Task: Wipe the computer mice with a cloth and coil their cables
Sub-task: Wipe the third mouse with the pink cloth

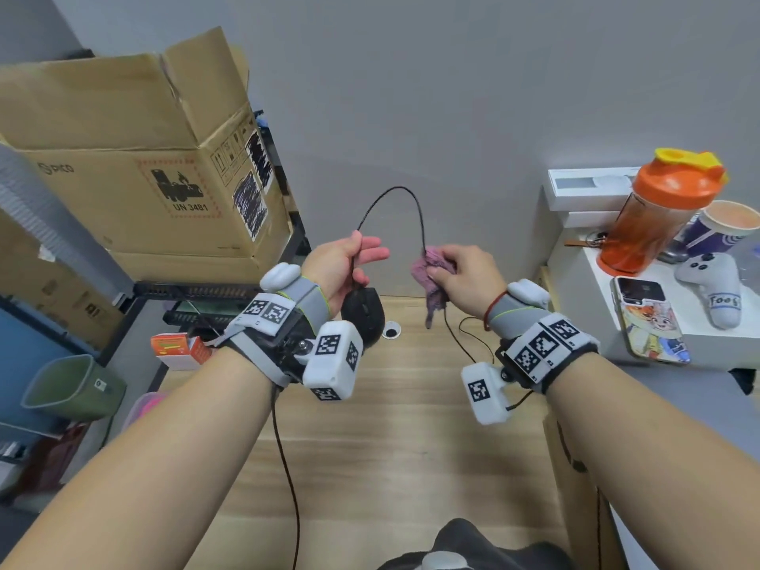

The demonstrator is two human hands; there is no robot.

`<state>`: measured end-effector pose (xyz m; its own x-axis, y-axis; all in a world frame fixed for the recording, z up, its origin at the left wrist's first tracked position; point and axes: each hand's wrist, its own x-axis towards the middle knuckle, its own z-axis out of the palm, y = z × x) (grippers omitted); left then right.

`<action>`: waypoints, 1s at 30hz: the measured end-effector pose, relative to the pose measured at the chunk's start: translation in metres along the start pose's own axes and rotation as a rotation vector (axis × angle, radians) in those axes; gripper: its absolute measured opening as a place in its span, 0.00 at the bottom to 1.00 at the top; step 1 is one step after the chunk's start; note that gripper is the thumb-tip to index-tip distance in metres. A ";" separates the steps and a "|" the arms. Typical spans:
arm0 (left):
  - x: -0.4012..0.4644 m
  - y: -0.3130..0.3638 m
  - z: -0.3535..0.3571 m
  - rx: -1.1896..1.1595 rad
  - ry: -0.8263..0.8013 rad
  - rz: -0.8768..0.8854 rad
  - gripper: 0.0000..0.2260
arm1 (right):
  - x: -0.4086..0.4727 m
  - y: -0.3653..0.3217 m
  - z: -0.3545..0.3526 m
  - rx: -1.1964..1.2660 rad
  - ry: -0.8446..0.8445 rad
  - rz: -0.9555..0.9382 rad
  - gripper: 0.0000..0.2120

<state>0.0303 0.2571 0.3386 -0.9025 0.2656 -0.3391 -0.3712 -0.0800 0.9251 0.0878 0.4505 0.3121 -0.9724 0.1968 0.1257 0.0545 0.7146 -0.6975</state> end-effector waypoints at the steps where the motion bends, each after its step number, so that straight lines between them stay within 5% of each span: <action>1: 0.001 -0.003 0.004 0.054 0.007 0.015 0.14 | 0.001 -0.011 -0.001 0.010 0.002 -0.049 0.06; 7: -0.002 -0.011 0.021 0.288 -0.010 0.119 0.16 | -0.001 -0.041 0.002 -0.115 -0.162 -0.115 0.04; 10: -0.008 -0.010 0.026 0.240 -0.095 0.067 0.13 | -0.001 -0.038 0.002 -0.123 -0.218 -0.063 0.03; 18: -0.011 -0.012 0.026 0.147 -0.159 0.048 0.23 | 0.004 -0.028 0.000 0.003 -0.198 0.022 0.04; 22: -0.006 -0.018 0.023 0.253 -0.178 0.169 0.07 | 0.004 -0.027 0.000 0.054 -0.195 0.038 0.05; 30: 0.011 -0.012 0.013 0.281 0.105 0.369 0.23 | 0.006 -0.019 0.006 -0.020 -0.217 0.034 0.07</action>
<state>0.0280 0.2731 0.3260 -0.9855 0.1686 0.0188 0.0388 0.1161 0.9925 0.0798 0.4343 0.3218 -0.9959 0.0734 -0.0538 0.0903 0.7235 -0.6844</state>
